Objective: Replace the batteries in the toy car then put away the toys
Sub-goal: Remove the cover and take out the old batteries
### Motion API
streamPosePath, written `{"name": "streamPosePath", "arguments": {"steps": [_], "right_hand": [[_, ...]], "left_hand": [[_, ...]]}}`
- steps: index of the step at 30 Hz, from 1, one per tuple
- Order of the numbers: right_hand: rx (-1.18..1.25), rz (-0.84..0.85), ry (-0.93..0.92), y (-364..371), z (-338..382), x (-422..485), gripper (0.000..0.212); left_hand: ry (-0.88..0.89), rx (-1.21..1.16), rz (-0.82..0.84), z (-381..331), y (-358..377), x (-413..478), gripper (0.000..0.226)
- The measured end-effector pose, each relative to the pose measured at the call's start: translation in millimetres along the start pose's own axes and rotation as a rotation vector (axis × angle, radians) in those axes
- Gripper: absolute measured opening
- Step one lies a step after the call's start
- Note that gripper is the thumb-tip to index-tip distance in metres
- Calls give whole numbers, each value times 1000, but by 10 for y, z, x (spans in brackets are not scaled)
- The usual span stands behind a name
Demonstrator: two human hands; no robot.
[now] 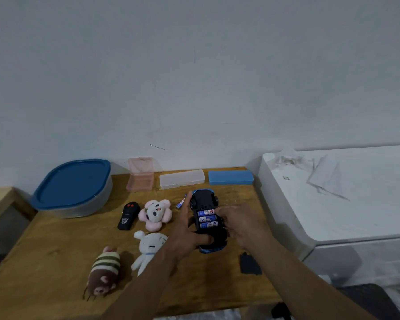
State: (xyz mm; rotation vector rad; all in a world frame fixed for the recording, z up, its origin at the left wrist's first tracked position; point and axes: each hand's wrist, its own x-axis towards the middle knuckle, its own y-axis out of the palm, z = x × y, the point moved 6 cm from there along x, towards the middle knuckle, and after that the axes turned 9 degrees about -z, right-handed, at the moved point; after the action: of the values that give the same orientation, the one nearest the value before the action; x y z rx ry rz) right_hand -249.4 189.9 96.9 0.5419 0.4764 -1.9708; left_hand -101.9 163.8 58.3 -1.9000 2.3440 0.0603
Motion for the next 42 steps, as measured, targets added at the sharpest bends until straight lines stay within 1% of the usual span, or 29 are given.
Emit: {"name": "streamPosePath", "arguments": {"steps": [6,12,17,23,27,31,33,34,36,39,40,41,42], "right_hand": [[-7,-15,-63,-52,50,-118,7],[-3,-11,-94,-48,88,-143,10],[-5,-38,-145,-28,94,-135,11],[-86,-78,-270,-40,132,-186,12],[-127,-38,-332,-4,193,-224,24],[-291,7,-440,35,231,-276,21],[-282,-8,-470,32,239,-282,20],[-208,-19,-453,12,249,-286,18],[29,-17,-345,-43,228,-250,16],[420,67,-80,-53,162,-172,18],[490,98,-21,-48,149,-146,15],[472,112,-3,-54,147,-112,11],[351,112,-24,-69,153,-82,7]], "left_hand": [[-9,-25,16,-60,-13,-39,123],[-40,-41,28,-52,-26,-45,123],[-66,-66,3,-17,-19,-55,122],[-82,-82,5,-25,-15,-54,123],[-76,-81,25,-23,5,-69,122],[-105,-96,31,-23,-6,-87,121],[-123,-106,39,-31,-11,-92,120],[-128,-107,40,-33,-14,-90,120],[-136,-107,40,-29,-21,-89,119],[-145,-101,38,6,-30,-86,119],[-146,-103,41,20,-28,-82,119],[-147,-107,46,29,-23,-78,118],[-150,-110,53,34,-16,-77,118]]}}
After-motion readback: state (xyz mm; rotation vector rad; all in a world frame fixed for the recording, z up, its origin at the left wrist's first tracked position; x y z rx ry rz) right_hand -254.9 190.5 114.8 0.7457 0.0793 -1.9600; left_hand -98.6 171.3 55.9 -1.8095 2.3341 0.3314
